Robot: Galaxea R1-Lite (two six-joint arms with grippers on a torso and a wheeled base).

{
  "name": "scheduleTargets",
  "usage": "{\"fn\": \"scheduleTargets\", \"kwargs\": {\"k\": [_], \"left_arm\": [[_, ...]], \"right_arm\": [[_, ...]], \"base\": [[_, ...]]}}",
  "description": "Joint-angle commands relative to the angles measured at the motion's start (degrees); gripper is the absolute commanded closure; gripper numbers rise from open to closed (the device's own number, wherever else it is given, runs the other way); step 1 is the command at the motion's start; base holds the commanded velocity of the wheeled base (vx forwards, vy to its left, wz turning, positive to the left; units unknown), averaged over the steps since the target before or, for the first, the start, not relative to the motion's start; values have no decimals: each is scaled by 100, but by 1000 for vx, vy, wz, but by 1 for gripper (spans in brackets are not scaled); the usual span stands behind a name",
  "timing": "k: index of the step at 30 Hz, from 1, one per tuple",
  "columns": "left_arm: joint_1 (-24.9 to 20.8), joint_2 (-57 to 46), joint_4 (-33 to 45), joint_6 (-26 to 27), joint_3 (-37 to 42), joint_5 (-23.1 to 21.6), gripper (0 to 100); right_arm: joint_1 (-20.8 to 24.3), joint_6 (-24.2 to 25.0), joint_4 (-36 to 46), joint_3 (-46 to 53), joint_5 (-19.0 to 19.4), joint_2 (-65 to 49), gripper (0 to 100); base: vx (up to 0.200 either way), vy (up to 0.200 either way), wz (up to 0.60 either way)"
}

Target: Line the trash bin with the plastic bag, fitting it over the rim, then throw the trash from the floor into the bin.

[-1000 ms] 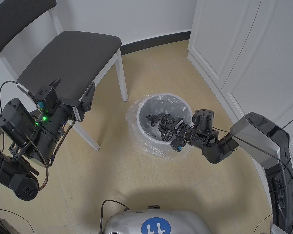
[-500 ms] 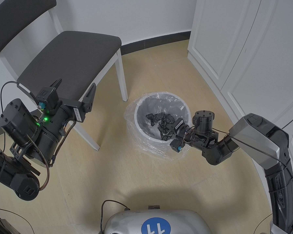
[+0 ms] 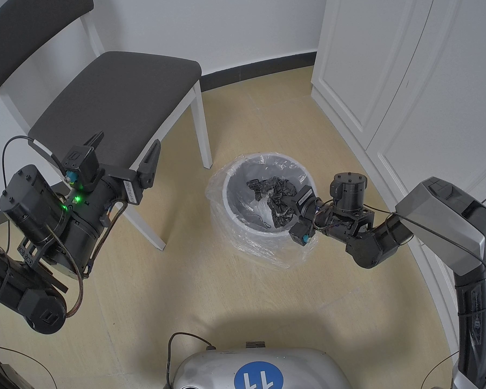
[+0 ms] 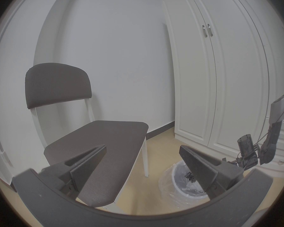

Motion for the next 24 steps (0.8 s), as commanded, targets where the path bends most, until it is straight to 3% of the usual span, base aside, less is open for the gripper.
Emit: {"fn": "scheduleTargets", "kwargs": {"k": [1,24], "left_arm": [[-28,12,3,1,5,3,0],[-20,-23,-6,1,32,3,0]], "right_arm": [[-34,-2,-22,124,1,-257,100],[1,-72,-83,-377,-210,129,100]], "base": [[0,0,0],[0,0,0]]}}
